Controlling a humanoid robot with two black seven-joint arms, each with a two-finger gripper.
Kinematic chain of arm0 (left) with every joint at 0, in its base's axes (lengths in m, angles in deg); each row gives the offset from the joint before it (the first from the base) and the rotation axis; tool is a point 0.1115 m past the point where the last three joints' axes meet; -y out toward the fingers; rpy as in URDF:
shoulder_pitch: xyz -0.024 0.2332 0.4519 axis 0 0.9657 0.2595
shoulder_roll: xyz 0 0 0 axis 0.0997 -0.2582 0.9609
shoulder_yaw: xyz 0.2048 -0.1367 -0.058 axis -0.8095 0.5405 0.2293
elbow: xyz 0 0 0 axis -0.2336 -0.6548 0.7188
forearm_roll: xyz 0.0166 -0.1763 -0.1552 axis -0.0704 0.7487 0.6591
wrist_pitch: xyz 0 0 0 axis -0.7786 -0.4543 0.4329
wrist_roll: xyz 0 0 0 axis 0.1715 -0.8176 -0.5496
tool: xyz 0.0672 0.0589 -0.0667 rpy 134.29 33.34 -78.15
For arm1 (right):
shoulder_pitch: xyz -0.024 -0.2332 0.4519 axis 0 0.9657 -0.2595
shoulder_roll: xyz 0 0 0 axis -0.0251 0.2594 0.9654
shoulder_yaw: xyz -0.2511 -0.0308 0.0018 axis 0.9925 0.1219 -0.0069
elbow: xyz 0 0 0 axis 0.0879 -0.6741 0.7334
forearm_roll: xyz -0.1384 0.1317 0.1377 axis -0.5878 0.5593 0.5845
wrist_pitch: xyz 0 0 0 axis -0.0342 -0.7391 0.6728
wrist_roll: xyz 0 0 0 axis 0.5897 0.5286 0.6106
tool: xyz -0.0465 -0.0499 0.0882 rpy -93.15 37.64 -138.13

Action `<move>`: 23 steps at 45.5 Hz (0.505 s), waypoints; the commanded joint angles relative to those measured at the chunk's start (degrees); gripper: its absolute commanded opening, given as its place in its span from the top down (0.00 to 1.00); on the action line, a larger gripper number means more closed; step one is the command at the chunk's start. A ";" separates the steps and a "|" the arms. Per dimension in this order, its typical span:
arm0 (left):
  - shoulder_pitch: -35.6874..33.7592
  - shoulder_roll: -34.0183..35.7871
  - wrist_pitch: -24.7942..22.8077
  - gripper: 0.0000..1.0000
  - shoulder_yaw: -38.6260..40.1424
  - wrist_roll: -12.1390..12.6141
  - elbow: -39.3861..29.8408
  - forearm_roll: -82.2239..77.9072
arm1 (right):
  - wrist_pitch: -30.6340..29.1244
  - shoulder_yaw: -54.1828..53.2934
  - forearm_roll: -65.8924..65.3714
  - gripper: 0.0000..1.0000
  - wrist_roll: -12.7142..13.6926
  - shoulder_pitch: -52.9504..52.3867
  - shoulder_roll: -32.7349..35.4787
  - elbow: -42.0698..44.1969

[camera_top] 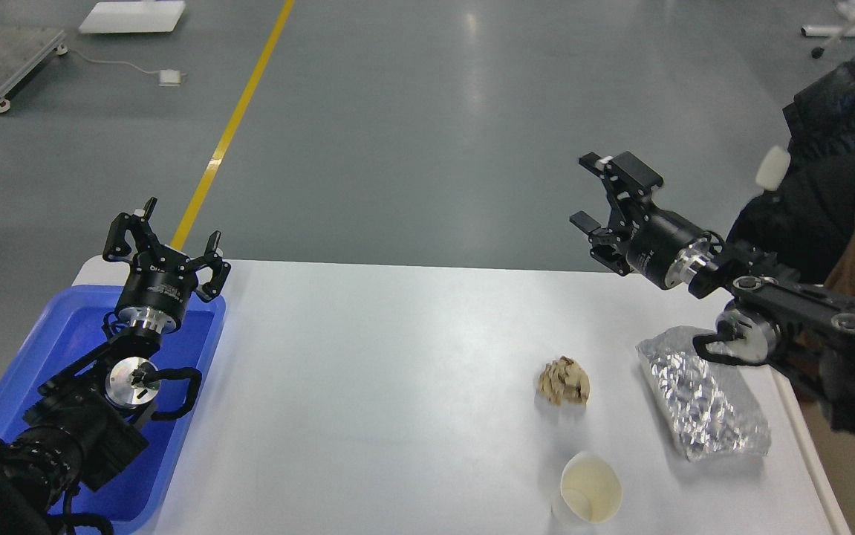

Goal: Tidy desktop
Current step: 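Lift the right gripper off the foil tray and swing it toward the bin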

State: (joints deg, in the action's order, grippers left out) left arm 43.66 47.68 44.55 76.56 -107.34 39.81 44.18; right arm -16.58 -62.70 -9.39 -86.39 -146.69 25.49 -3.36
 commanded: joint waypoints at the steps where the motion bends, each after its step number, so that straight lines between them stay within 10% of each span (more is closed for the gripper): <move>1: 0.01 0.00 -0.01 0.00 0.00 0.02 0.00 0.00 | 2.19 30.67 -8.56 0.00 0.11 -17.08 9.47 -14.03; 23: 0.01 0.00 -0.01 0.00 0.00 0.02 0.00 0.00 | 2.02 63.91 -34.85 0.00 0.20 -31.52 13.43 -23.96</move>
State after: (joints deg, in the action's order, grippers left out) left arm 43.66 47.68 44.55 76.56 -107.33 39.81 44.18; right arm -14.78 -13.79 -34.09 -86.22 -173.05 37.33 -21.45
